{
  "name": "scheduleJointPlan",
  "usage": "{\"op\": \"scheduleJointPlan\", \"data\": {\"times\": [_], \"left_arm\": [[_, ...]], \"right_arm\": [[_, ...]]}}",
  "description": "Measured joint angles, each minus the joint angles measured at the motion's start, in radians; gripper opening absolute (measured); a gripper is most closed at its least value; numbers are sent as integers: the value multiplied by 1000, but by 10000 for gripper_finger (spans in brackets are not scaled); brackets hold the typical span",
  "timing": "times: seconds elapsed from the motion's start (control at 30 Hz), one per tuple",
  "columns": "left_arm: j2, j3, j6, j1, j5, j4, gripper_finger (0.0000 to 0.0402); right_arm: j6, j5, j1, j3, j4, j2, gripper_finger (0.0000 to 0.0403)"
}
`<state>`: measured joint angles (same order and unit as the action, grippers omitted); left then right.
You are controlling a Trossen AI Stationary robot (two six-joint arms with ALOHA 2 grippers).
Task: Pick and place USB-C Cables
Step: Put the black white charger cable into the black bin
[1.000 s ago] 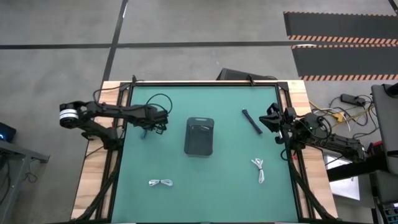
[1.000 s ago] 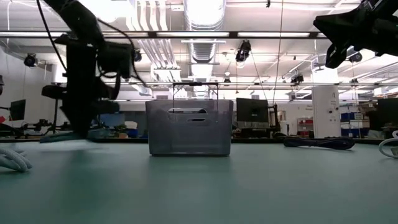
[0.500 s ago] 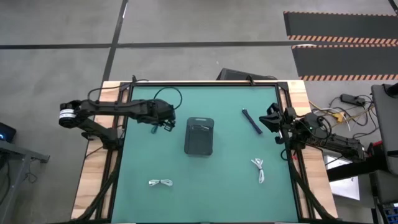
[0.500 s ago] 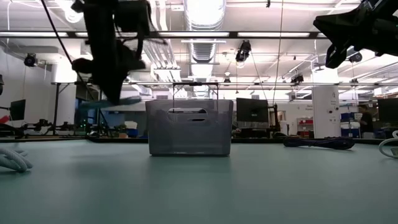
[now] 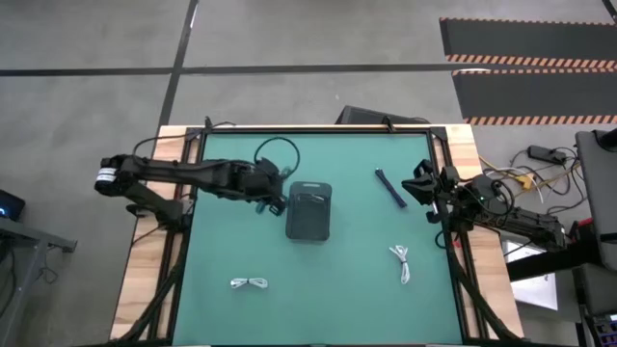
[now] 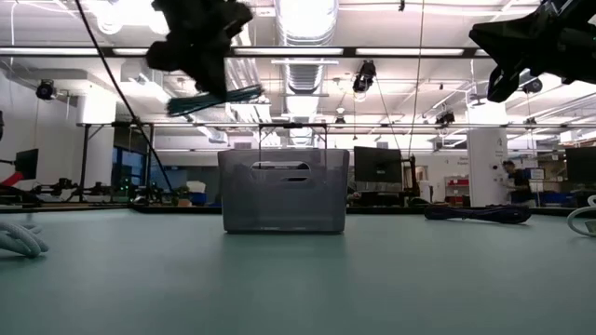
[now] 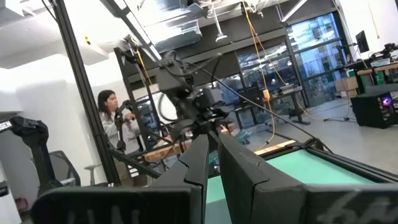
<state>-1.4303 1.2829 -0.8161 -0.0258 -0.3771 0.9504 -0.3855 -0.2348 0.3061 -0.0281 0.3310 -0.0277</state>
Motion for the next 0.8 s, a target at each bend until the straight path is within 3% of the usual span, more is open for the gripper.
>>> {"op": "scheduleJointPlan", "data": {"times": [0.43, 0.8], "left_arm": [[-269, 300, 282, -35, 62, 2, 15], [-331, 359, 382, -25, 69, 27, 15]], "right_arm": [[0, 0, 0, 0, -1, 0, 27], [0, 0, 0, 0, -4, 0, 27]]}}
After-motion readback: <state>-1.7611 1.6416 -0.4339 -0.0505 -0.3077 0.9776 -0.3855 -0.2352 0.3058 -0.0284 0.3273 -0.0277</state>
